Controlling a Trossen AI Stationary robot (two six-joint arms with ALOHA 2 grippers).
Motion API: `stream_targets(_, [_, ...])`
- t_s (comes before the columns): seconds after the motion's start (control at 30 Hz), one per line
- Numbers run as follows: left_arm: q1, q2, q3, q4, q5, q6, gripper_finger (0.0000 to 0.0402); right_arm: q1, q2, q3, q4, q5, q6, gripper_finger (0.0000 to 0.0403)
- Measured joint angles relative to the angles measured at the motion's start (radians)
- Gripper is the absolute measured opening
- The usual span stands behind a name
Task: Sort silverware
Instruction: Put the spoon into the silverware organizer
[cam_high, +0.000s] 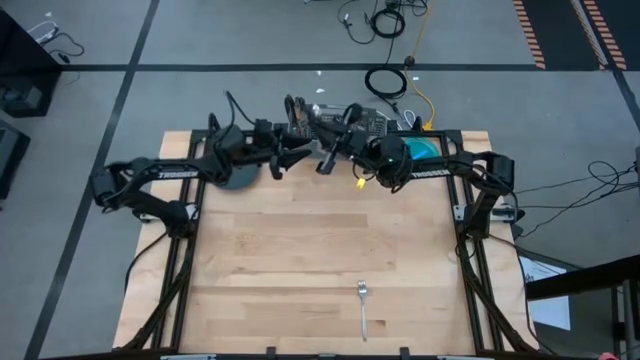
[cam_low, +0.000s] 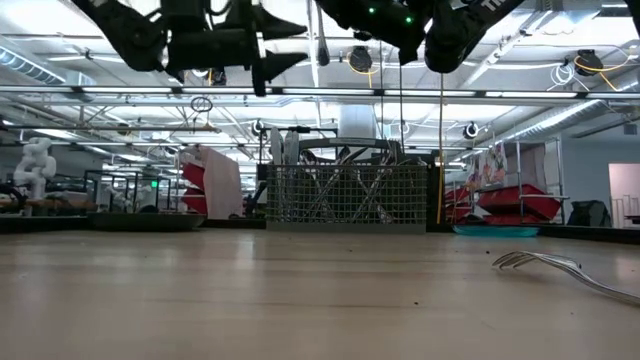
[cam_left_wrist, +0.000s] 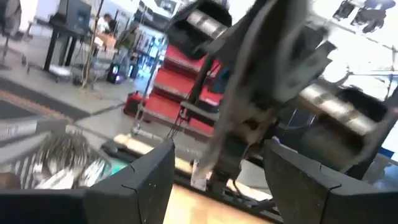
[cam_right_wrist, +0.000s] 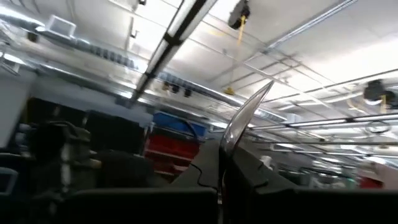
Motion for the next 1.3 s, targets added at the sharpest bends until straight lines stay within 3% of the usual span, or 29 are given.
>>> stream_targets(0.7, [-0.012,0.040,0.000,0.068,0.000,0.030,0.0241,0.002,0.000,0.000,-0.058,-0.084,0.118,0.0000])
stream_targets(1.3, [-0.055,0.085,0.051,0.092,0.004,0.054,0.0241,0.011,0.000,0.000,-0.090,-0.093,0.135,0.0000])
